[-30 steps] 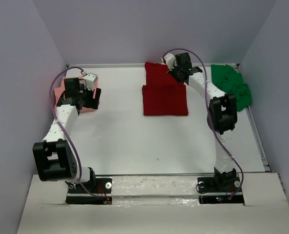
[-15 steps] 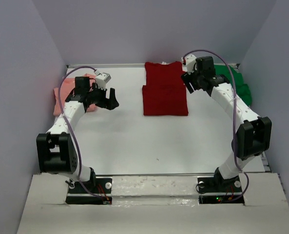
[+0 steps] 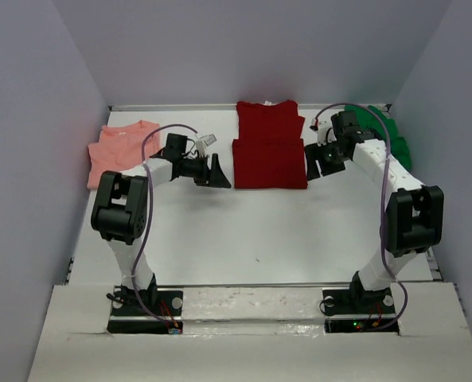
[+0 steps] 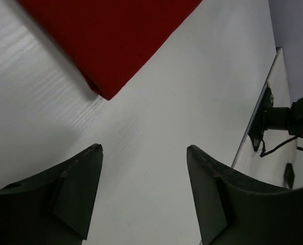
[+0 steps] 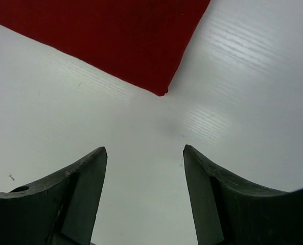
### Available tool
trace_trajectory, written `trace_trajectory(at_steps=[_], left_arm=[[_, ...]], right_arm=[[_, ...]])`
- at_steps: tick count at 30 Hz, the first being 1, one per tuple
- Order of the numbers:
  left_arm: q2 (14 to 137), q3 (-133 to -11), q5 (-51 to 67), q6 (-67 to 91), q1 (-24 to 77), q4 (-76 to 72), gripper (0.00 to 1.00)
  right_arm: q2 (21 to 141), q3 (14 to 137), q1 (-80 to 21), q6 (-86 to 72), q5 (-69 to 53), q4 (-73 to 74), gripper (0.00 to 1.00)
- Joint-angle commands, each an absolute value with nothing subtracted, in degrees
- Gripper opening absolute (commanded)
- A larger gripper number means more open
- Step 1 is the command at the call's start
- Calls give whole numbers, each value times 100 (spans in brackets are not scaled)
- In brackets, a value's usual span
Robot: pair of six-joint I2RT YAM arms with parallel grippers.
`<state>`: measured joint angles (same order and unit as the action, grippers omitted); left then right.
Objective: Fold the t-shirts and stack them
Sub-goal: Fold the tshirt
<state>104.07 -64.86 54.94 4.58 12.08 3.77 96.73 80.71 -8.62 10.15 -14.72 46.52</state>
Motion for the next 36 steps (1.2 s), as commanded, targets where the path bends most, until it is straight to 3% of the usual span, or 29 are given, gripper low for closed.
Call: trace_trajectory(at_steps=[1,18,29,36], left_arm=[[10925,-6627,5968,975,1494,202,68],[11346,-6802,3762,1063,1732,580,56],[12172,-7365,4157,1177,1749,633,58],[12419,-7637,4350,1266,1863,545,50]], right_arm=[[9835,8086,-659,791,-2206,4843,67],[9861,7849,-299,905,-2443,4711,66],[10116,7699,-246,975,-2452,4614,66],[10327,7954,-246,958,-2426,4658,65]])
